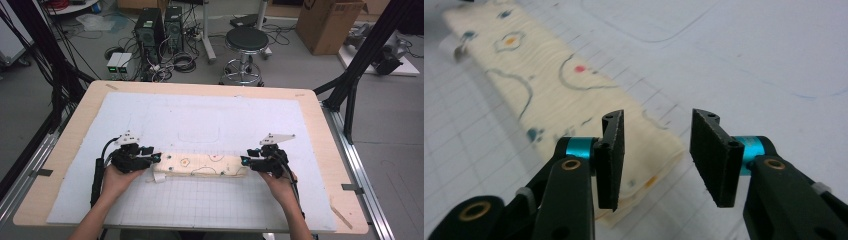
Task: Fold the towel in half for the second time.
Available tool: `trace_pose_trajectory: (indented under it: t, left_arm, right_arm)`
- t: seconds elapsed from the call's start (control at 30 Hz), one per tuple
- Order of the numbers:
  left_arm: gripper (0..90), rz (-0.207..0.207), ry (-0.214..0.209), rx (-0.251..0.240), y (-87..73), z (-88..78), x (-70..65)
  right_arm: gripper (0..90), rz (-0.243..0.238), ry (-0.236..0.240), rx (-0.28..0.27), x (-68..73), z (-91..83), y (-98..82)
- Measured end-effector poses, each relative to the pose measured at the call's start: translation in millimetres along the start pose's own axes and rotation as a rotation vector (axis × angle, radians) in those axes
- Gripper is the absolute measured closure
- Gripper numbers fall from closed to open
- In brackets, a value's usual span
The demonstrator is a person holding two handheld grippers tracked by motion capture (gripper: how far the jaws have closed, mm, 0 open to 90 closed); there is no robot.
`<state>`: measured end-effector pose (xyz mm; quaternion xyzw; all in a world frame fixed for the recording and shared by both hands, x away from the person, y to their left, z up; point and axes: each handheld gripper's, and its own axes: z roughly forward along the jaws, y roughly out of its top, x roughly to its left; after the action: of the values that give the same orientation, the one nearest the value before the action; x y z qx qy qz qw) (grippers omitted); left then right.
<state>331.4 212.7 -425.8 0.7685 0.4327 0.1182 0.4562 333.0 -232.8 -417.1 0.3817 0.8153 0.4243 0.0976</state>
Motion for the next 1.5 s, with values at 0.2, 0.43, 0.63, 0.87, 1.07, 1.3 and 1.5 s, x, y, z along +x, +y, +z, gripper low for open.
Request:
trace_pose_trajectory:
  t: [0.2,0.43,0.63,0.87,1.07,1.3,1.5]
  left_arm:
    - [53.4,-0.056,-0.022,0.043,-3.8,16.9,5.1]
    - [67.7,-0.039,-0.021,0.085,-6.2,21.7,4.9]
    - [80.9,-0.004,-0.005,0.064,-3.7,19.2,3.6]
    - [81.9,0.0,0.018,0.028,16.8,18.2,6.9]
    - [81.5,-0.016,0.063,0.001,25.5,22.3,19.0]
    - [70.9,-0.024,0.07,0.004,26.1,30.2,22.7]
    - [59.5,-0.009,0.058,-0.006,27.2,22.2,24.2]
  right_arm:
    - [54.0,0.079,0.013,0.03,-14.3,12.2,-4.1]
    - [67.0,0.074,0.06,0.072,-13.8,25.4,-6.1]
    - [82.5,0.068,0.084,0.075,-11.5,27.5,-5.0]
    - [82.9,0.064,0.031,0.037,-12.8,22.7,10.9]
    - [82.7,0.088,0.013,0.006,-18.6,31.4,20.2]
    - [70.1,0.118,-0.014,0.013,-25.7,42.3,16.8]
    - [56.8,0.114,-0.005,-0.028,-24.3,30.4,18.9]
